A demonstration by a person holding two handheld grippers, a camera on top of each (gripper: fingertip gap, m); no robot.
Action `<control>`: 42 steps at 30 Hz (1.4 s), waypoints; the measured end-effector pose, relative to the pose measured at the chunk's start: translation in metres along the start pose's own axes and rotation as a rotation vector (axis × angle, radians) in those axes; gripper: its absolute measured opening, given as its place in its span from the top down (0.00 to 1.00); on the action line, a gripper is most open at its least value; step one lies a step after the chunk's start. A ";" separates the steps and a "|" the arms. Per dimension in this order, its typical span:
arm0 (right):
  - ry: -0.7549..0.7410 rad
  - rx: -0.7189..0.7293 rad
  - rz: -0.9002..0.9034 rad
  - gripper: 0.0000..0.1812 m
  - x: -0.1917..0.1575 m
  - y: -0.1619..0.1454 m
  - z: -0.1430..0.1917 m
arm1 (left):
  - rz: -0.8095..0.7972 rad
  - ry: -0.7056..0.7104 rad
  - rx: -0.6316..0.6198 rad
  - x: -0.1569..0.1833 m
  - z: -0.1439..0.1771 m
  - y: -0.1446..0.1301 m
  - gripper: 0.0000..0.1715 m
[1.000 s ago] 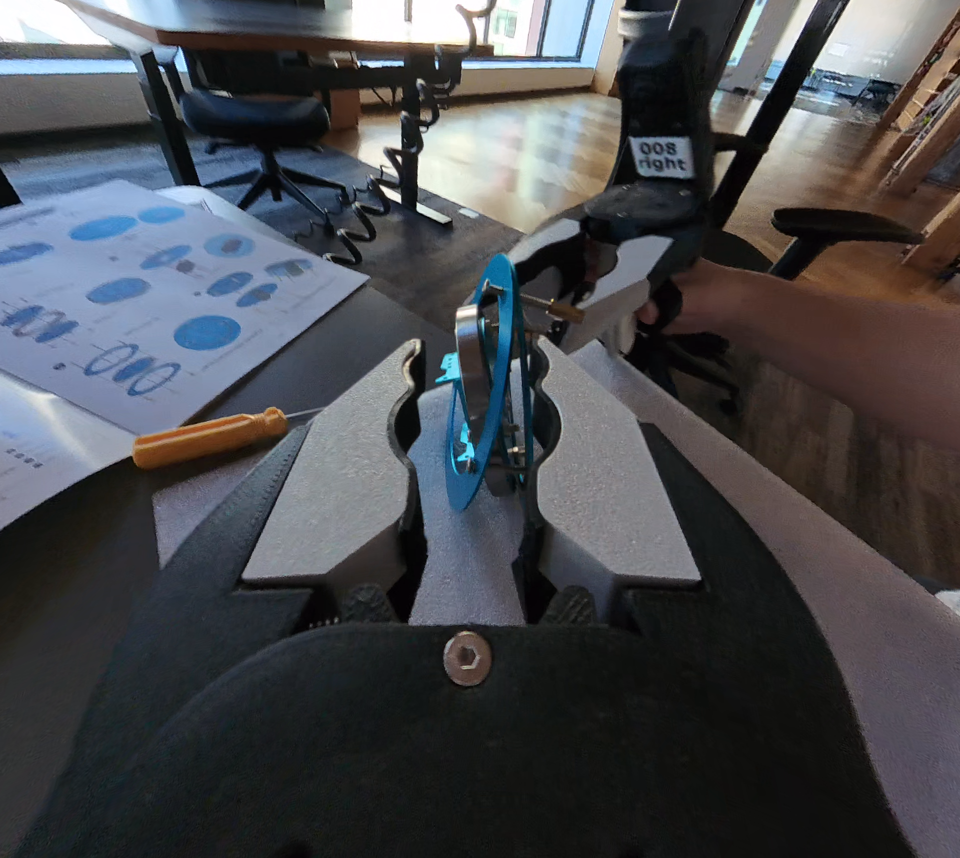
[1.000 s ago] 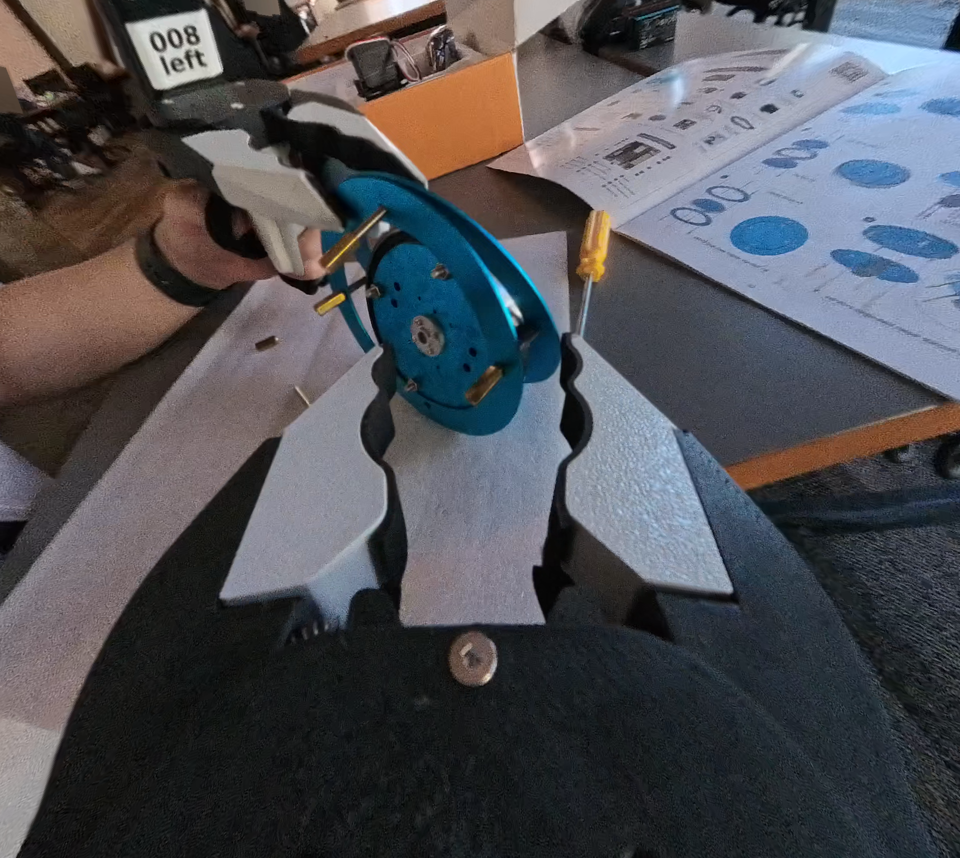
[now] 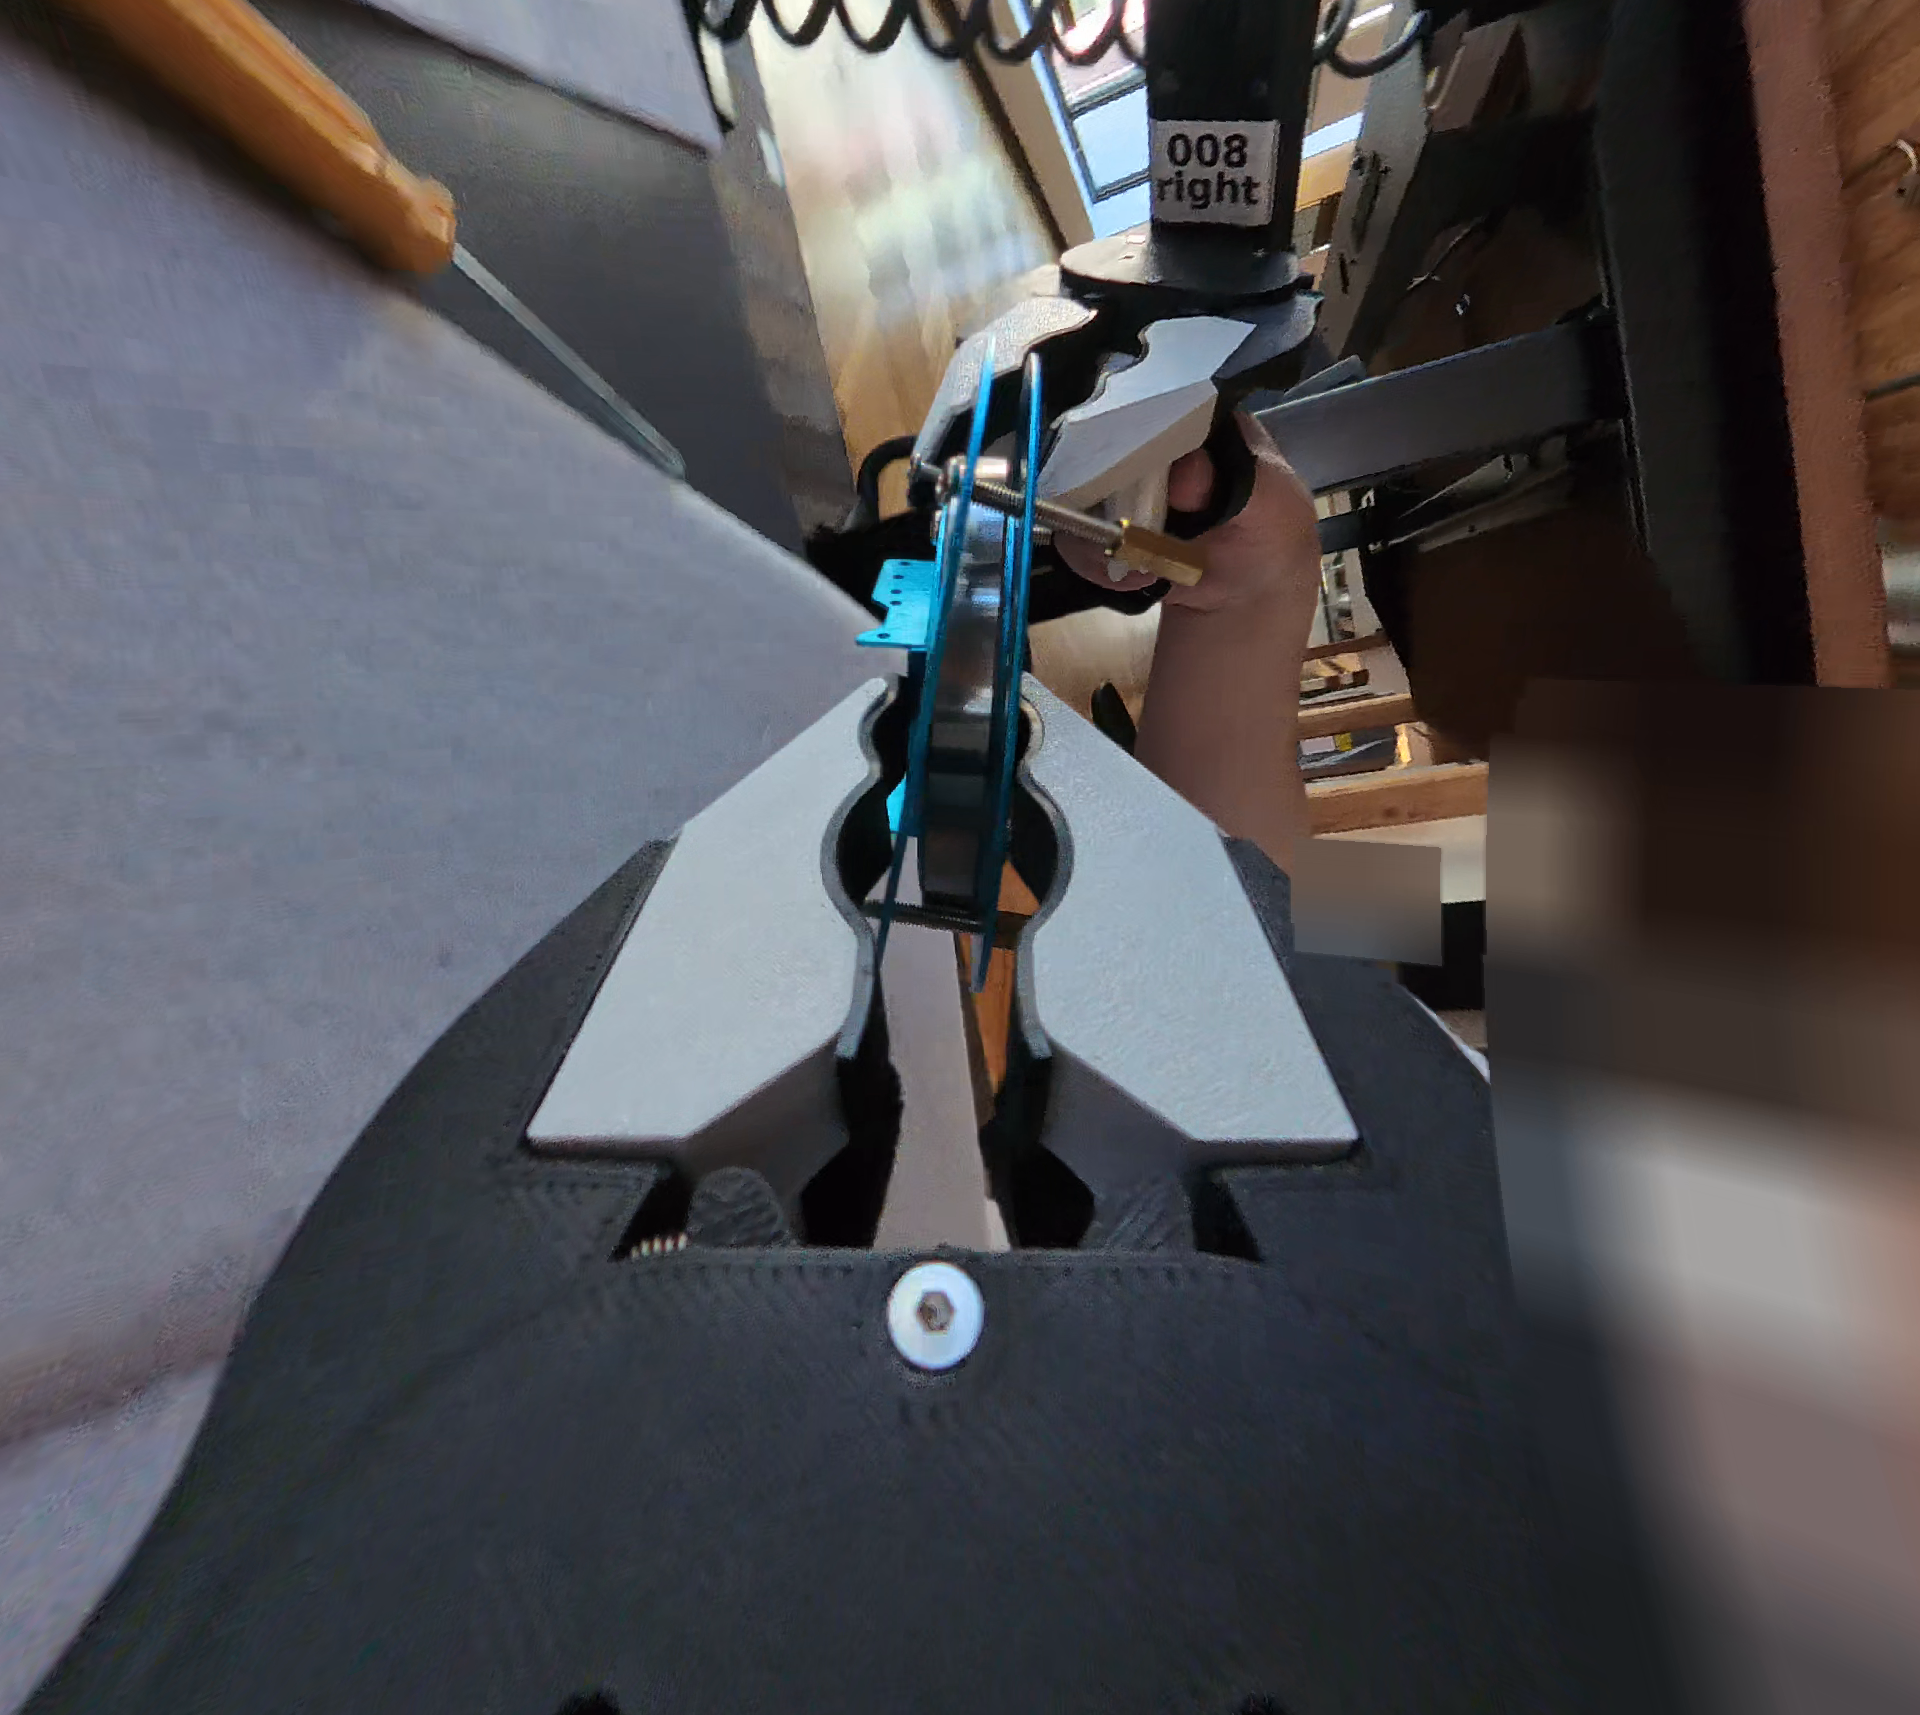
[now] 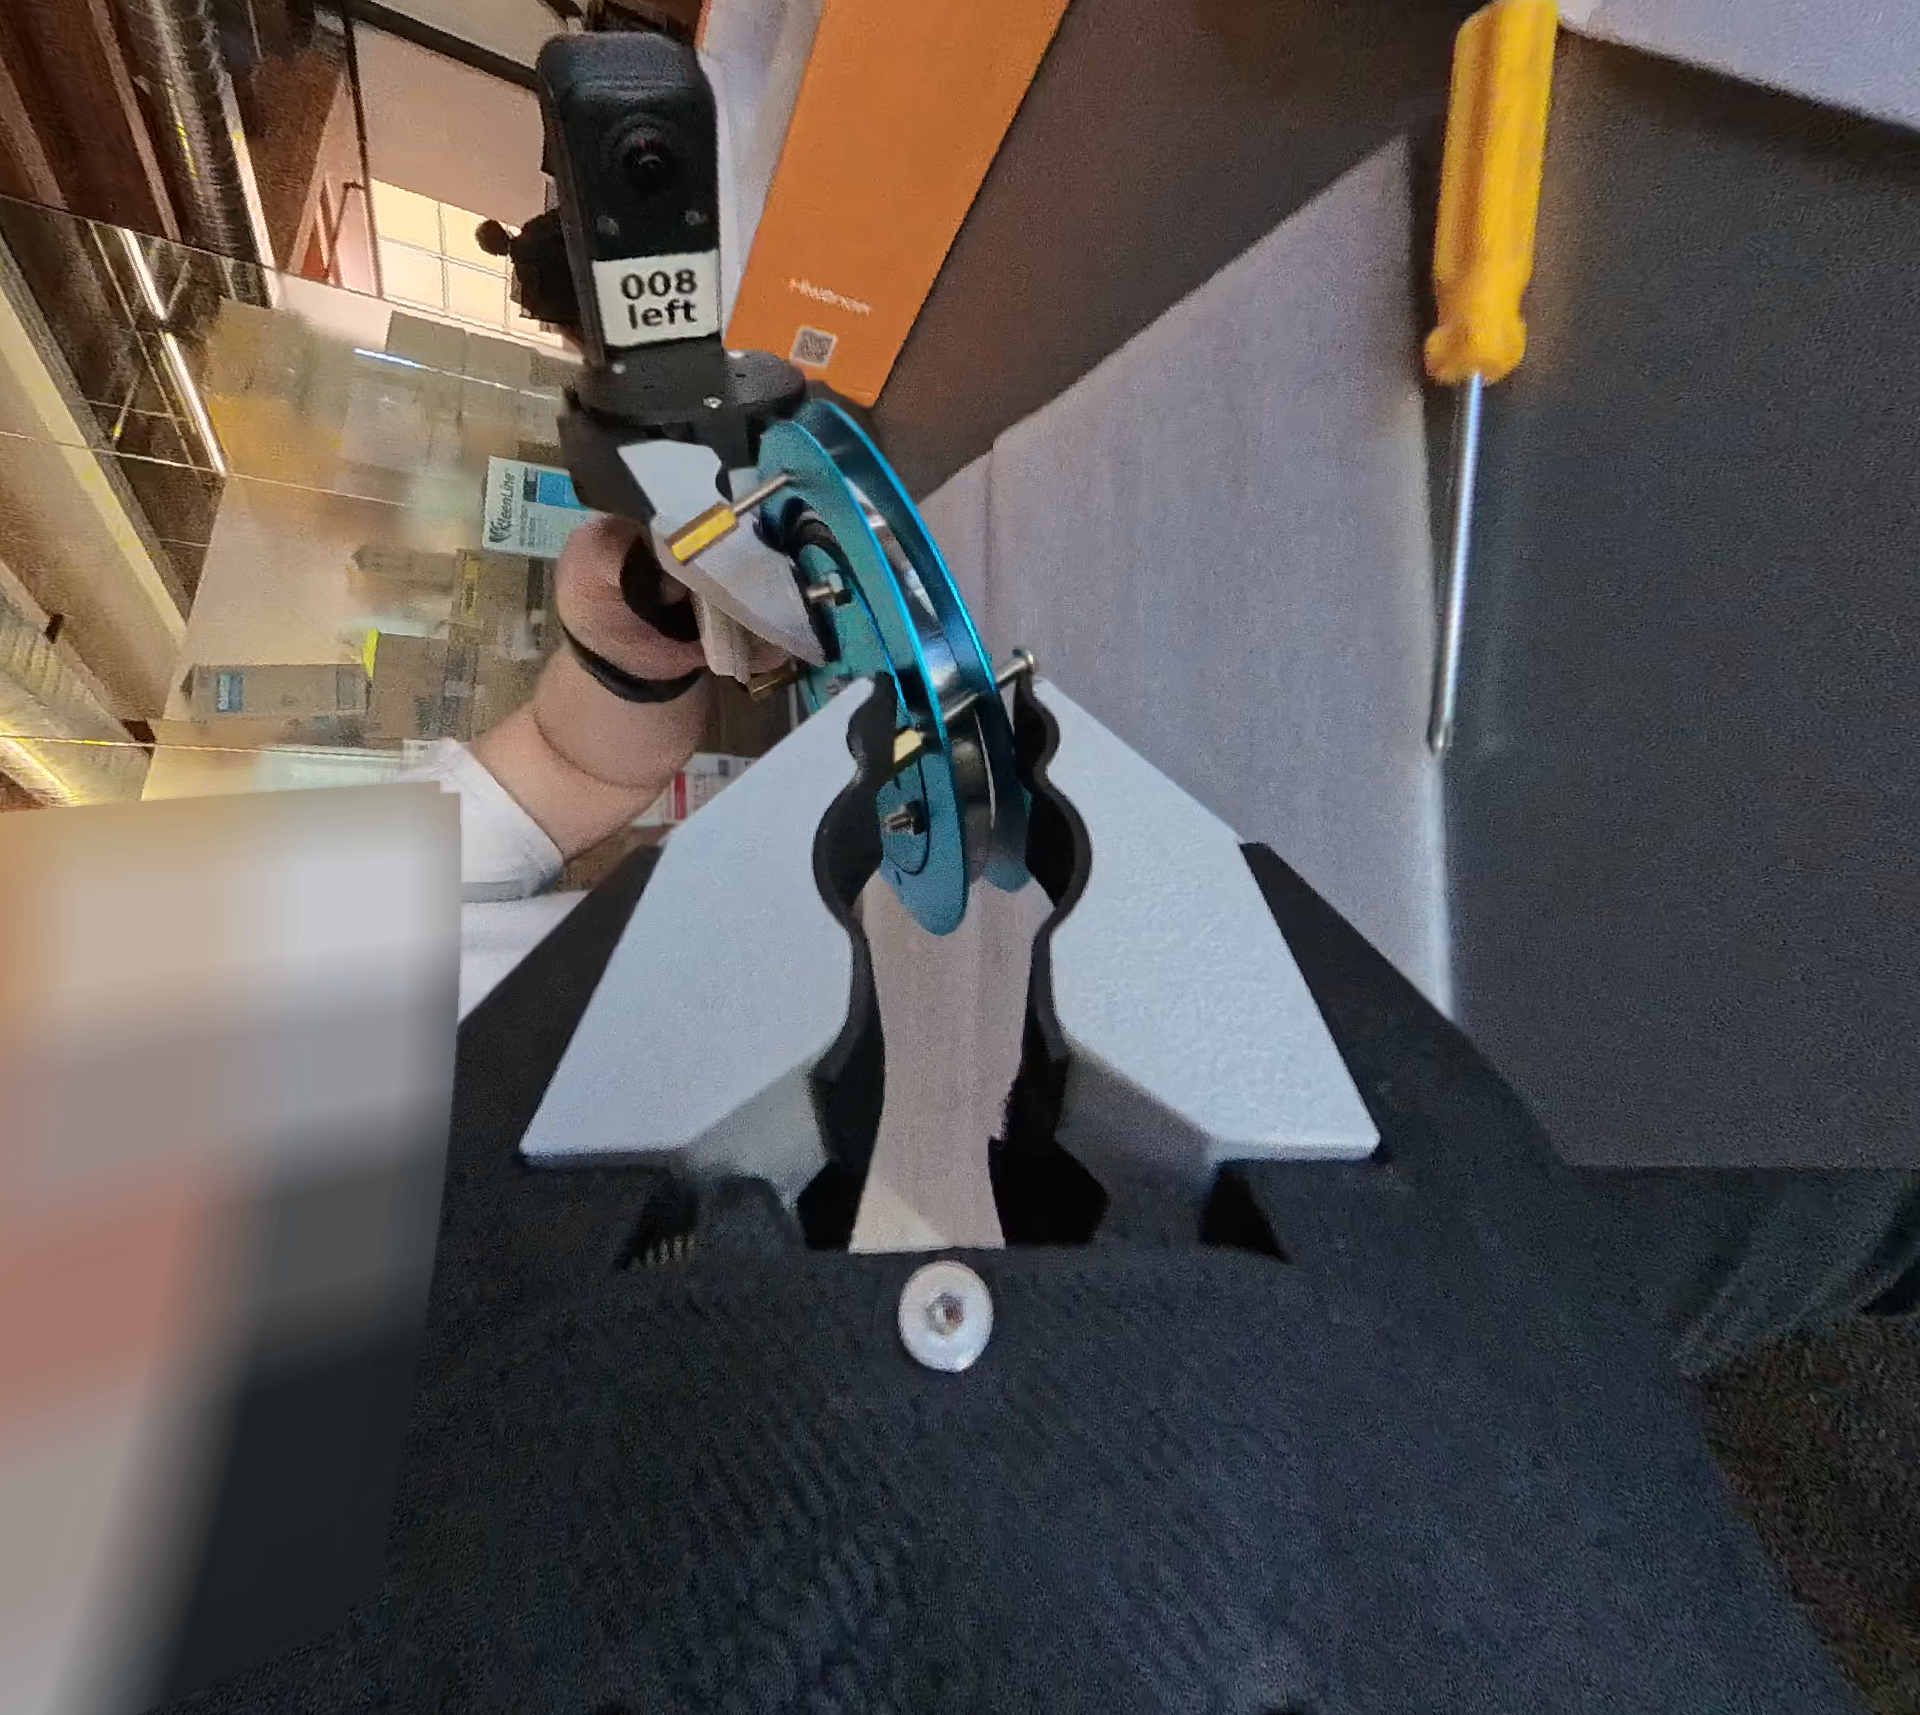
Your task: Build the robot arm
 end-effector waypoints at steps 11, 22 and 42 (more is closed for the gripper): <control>0.134 0.046 0.003 0.84 0.010 -0.050 -0.010 | 0.168 -0.076 0.010 -0.012 0.002 -0.039 0.91; -0.043 -0.193 0.102 0.81 0.007 -0.039 -0.002 | 0.144 -0.088 -0.002 -0.016 -0.009 -0.051 0.91; 0.269 0.317 -0.192 0.70 -0.005 -0.098 -0.011 | 0.227 -0.242 0.167 -0.018 0.012 -0.040 0.91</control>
Point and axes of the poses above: each gripper's, where its closed fingertips meet, z back along the fingers, y out of its top, x = y × z across the jaws, the point moved 9 cm from there along z, back along the fingers, and after that the axes turned 12 degrees about -y, right-handed, at the moved point
